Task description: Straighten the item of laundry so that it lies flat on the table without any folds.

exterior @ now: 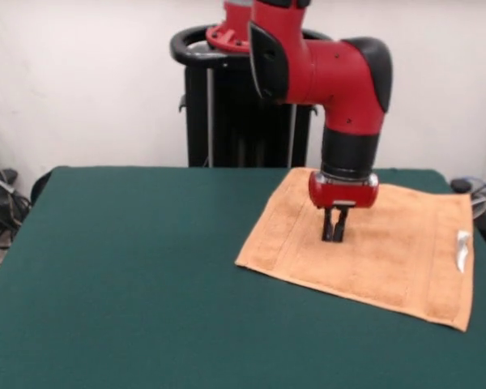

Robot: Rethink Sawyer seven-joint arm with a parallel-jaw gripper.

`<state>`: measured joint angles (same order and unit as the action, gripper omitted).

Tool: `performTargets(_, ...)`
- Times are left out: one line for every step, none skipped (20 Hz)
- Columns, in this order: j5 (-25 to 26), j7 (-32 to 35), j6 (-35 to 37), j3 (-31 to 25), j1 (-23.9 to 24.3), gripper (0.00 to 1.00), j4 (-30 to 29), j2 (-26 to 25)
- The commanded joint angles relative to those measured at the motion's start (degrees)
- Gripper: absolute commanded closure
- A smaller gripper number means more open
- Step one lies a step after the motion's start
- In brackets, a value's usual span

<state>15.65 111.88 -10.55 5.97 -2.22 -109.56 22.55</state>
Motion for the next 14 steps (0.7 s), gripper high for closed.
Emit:
performTargets(-1.12,2.86,-5.46,11.55,5.59,1.00,14.33,-18.84)
performTargets(-0.67,2.51,-5.89,12.14,5.62,1.00,14.36,-19.12)
performTargets(-0.78,2.33,-6.36,13.33,5.04,1.00,14.46,-19.60)
performTargets(-0.90,2.15,-6.82,14.52,4.46,1.00,14.55,-20.07)
performTargets(-1.70,2.17,-7.38,16.16,3.38,1.00,14.66,-20.82)
performTargets(-2.97,2.15,-8.04,17.83,2.17,1.00,14.81,-21.87)
performTargets(-4.24,2.13,-8.70,19.50,0.96,1.00,14.96,-22.93)
performTargets(-5.38,1.80,-9.59,20.72,0.14,1.00,15.23,-24.11)
performTargets(-5.96,1.26,-9.81,21.36,-0.27,1.00,15.59,-25.01)
performTargets(-6.54,0.72,-10.04,21.99,-0.68,1.00,15.95,-25.91)
performTargets(-7.12,0.18,-10.26,22.62,-1.10,1.00,16.31,-26.81)
performTargets(-8.24,-0.20,-10.29,23.52,-1.93,1.00,16.47,-27.73)
performTargets(-9.62,-0.59,-9.86,24.69,-3.04,1.00,16.55,-28.73)
performTargets(-11.44,-1.06,-9.46,26.10,-4.50,1.00,16.61,-29.90)
